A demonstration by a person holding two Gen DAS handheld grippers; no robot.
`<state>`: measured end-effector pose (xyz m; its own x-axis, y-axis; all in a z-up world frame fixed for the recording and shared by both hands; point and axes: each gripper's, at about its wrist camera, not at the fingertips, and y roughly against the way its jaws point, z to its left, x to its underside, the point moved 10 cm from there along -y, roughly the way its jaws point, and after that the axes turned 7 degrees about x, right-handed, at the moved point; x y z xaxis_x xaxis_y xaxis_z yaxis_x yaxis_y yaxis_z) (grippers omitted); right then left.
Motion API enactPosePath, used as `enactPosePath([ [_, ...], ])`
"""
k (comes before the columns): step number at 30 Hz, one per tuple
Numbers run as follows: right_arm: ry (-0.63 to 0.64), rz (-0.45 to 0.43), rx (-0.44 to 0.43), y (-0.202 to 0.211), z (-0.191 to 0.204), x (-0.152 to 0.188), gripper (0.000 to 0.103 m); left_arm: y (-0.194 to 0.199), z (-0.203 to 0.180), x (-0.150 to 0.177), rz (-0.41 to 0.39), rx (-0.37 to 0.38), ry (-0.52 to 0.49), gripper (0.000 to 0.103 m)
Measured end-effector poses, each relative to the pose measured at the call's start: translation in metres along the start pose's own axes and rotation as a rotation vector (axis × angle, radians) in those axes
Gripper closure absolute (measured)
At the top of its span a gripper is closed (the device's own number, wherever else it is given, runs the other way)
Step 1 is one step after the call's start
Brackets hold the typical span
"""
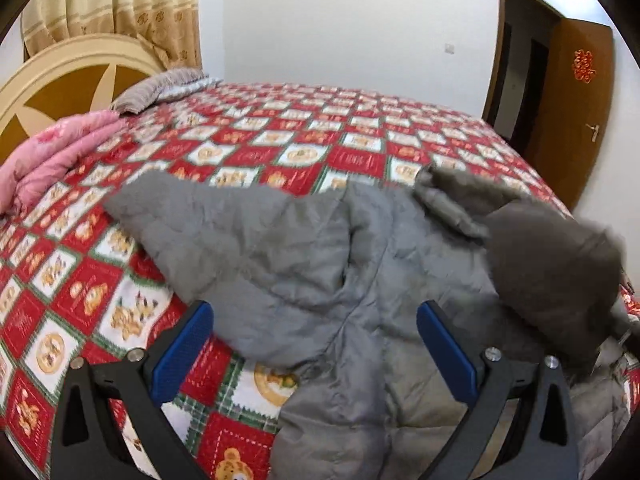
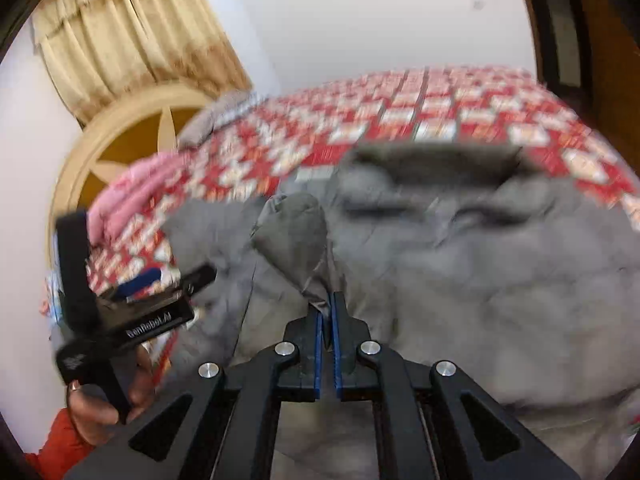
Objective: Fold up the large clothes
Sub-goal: 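Carry the sleeve across the jacket body and release it with the right gripper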
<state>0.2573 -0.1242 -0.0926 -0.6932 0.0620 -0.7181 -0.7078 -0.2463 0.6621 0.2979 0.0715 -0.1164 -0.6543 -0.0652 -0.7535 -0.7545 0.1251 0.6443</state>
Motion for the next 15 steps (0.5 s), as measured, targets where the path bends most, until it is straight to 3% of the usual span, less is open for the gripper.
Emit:
enactPosePath([
  [1,-0.008,-0.038,0.017,0.014,-0.014,-0.012,0.096,0.004,-0.005,-0.007,-0.017,0.006,-0.009,0.000],
  [2,-0.024,-0.071,0.042,0.028,-0.030,-0.023,0.079,0.009,-0.012,-0.015,-0.038,0.017,-0.020,0.000],
  [3,-0.045,-0.096,0.063,0.038,-0.045,-0.031,0.046,0.012,-0.016,-0.020,-0.053,0.023,-0.027,0.000],
  [4,-0.069,-0.121,0.070,0.047,-0.056,-0.038,0.033,0.016,-0.022,-0.027,-0.067,0.027,-0.035,0.000],
  [5,-0.104,-0.162,0.070,0.057,-0.067,-0.043,0.027,0.018,-0.025,-0.030,-0.072,0.026,-0.034,0.000],
  [6,-0.142,-0.202,0.052,0.064,-0.071,-0.044,0.027,0.019,-0.028,-0.032,-0.077,0.028,-0.030,0.000],
  [9,-0.117,-0.123,-0.019,0.051,-0.052,-0.033,0.027,0.022,-0.032,-0.034,-0.080,0.038,-0.006,0.000],
  [11,-0.104,-0.140,-0.043,0.051,-0.040,-0.031,0.027,0.024,-0.035,-0.032,-0.066,0.042,-0.011,0.000],
  [13,-0.098,-0.205,0.032,0.060,-0.048,-0.040,0.029,0.034,-0.042,-0.032,-0.084,0.031,-0.060,0.000],
  [15,-0.115,-0.232,0.109,0.068,-0.070,-0.049,0.048,0.044,-0.051,-0.036,-0.122,0.010,-0.117,0.000],
])
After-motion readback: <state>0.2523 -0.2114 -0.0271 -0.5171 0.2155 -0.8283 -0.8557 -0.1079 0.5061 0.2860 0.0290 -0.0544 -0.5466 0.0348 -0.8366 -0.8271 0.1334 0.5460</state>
